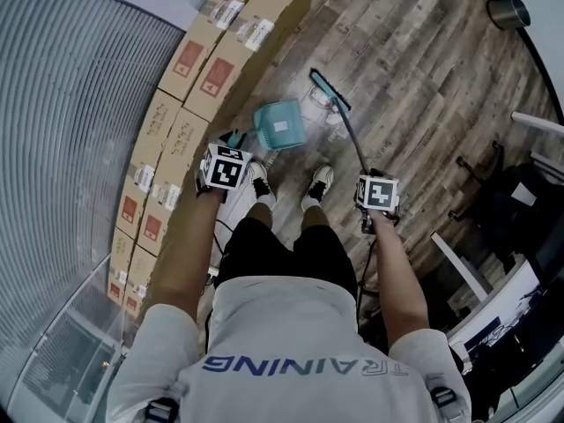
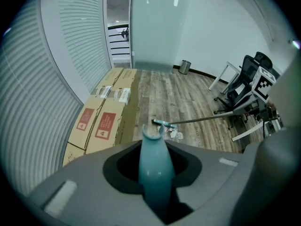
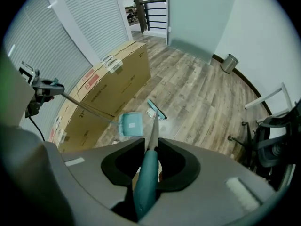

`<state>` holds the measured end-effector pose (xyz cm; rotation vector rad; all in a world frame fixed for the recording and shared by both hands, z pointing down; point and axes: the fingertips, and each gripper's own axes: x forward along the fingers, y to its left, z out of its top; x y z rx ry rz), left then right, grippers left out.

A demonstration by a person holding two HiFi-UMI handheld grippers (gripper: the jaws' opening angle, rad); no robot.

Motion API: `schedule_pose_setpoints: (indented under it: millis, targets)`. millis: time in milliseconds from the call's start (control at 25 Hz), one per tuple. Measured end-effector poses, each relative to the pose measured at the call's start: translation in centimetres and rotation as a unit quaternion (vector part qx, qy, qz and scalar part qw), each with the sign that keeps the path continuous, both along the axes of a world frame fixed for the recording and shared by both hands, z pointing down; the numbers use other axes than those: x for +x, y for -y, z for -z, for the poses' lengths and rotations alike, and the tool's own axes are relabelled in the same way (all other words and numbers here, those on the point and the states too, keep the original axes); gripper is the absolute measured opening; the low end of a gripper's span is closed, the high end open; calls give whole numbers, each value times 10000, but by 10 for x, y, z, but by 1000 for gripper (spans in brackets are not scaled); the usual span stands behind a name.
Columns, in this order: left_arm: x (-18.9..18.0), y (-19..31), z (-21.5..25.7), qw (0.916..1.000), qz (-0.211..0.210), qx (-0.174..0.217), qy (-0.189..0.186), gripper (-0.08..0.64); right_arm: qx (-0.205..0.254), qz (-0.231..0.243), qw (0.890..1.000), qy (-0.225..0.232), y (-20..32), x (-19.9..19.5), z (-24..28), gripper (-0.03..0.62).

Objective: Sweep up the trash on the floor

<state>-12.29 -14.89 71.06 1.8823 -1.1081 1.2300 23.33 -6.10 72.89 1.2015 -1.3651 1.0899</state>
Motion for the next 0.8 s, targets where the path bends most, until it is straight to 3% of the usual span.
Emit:
schedule_pose_setpoints:
  millis: [280,560,800]
  targets:
    - [-2,0,-2,10000,13,2,-7,95,-234,332,9966,712,-30,-57,11,104]
    - [-1,1,0,10000,-6,-6,-13,95,-492,-257,9852,1624,-62,-102,19,104]
    - [-3,-1,-1,10000,-3,-18,-24,95,-463,-474,9824,1744,-65,-106,24,104]
